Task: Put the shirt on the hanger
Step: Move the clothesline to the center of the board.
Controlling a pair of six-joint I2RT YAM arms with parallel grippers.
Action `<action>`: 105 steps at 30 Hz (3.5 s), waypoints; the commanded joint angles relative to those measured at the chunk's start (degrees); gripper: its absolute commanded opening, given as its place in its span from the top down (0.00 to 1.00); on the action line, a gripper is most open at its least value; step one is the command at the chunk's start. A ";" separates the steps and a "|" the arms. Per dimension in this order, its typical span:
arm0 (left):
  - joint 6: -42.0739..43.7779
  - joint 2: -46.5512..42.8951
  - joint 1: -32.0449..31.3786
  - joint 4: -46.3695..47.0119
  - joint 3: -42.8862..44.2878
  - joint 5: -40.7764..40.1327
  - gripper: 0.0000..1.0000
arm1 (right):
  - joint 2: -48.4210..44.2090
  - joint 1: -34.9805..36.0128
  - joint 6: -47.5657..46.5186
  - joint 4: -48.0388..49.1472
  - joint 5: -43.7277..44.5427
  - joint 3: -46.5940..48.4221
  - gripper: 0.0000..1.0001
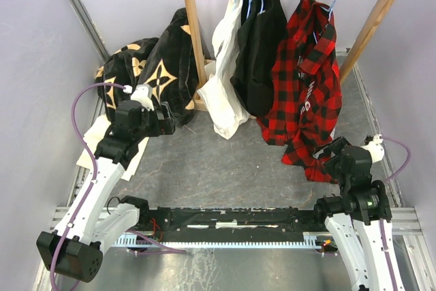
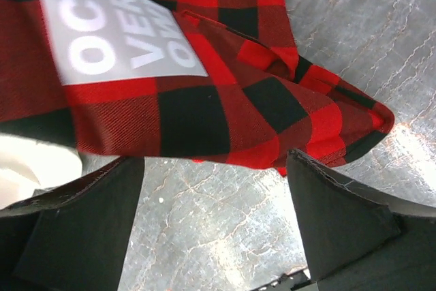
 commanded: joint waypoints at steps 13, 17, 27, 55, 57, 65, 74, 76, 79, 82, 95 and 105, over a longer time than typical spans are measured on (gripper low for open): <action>-1.53 -1.32 0.01 1.43 -0.49 0.15 0.00 | 13.65 -0.12 4.86 21.26 -0.25 -15.69 0.04; -2.16 -1.47 0.02 1.36 -0.68 0.47 0.00 | 19.72 -0.11 1.67 31.67 0.72 -18.45 0.04; -2.58 -2.71 0.00 0.30 -0.41 0.70 0.00 | 46.78 -0.11 -3.58 57.07 -10.26 -15.80 0.04; -2.30 -8.84 -0.04 -5.93 0.76 -1.93 0.00 | 76.40 0.15 2.25 79.18 -22.25 19.66 0.03; -2.15 -9.15 -0.05 -6.27 0.93 -2.18 0.00 | 76.63 0.16 2.71 79.93 -22.71 21.17 0.03; -1.89 -9.58 0.04 -6.38 1.09 -2.40 0.00 | 74.03 0.17 -0.51 77.31 -19.46 24.85 0.04; -2.08 -9.64 -0.01 -6.14 0.86 -2.13 0.00 | 80.74 0.07 -8.73 69.84 -12.58 31.54 0.31; -2.15 -9.82 -0.02 -6.15 0.83 -2.15 0.00 | 82.49 0.15 -11.07 67.70 -11.76 33.03 0.31; -2.07 -9.83 0.03 -6.28 0.96 -2.20 0.00 | 83.39 0.14 -13.63 64.89 -11.67 33.36 0.29; -2.07 -9.74 0.02 -6.21 0.84 -2.16 0.00 | 81.14 0.06 -15.08 65.74 -10.83 29.61 0.20; -2.14 -9.15 0.03 -4.95 -0.18 -0.80 0.00 | 51.99 0.04 -23.77 63.06 -7.85 11.08 0.02; -1.72 -8.03 0.01 -4.03 -0.62 0.51 0.00 | 34.82 0.24 -21.83 50.01 -8.82 -2.22 0.01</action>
